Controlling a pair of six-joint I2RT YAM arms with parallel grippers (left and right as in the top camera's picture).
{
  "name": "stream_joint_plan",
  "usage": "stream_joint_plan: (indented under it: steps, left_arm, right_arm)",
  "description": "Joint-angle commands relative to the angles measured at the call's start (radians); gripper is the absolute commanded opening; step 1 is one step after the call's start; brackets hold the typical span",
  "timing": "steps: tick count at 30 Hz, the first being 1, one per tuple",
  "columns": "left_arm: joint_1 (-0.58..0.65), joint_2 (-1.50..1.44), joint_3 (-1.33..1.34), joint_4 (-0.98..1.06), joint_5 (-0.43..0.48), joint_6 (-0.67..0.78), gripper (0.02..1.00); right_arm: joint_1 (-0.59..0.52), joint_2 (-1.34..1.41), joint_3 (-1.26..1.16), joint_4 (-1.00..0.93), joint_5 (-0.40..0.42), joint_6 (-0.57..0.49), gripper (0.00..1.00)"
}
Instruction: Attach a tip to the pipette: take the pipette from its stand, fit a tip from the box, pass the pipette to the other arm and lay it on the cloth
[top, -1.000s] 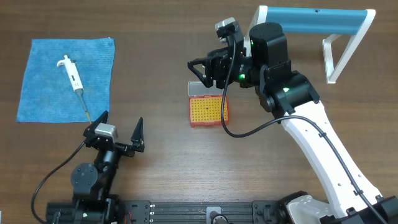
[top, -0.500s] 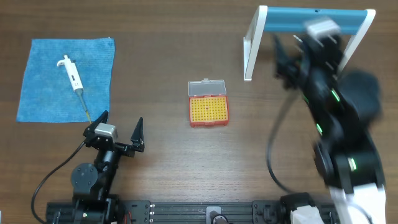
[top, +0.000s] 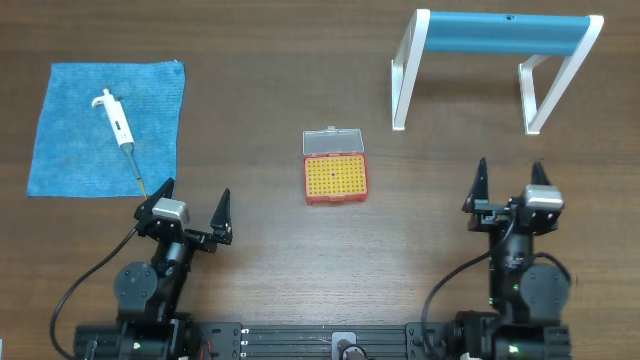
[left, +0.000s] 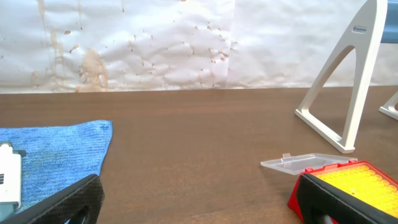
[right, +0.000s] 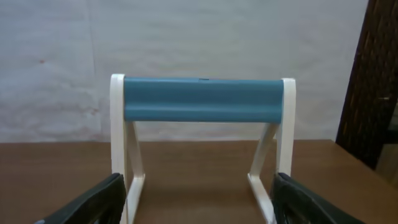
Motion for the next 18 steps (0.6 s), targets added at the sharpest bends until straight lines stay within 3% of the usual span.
stream_joint_plan:
  steps: [1, 13, 18]
  left_arm:
    - [-0.003, -0.009, -0.001, -0.008, 0.000, 0.006, 0.998]
    - [-0.003, -0.009, -0.001, -0.008, 0.000, 0.006, 0.998]
    - [-0.003, -0.009, -0.001, -0.008, 0.000, 0.005, 0.998]
  right_arm:
    - [-0.006, -0.129, -0.239, 0.132, 0.009, 0.140, 0.761]
    - [-0.010, -0.202, -0.249, -0.103, 0.003, 0.165, 0.761]
    - [-0.010, -0.202, -0.249, -0.102, -0.053, 0.081, 0.763]
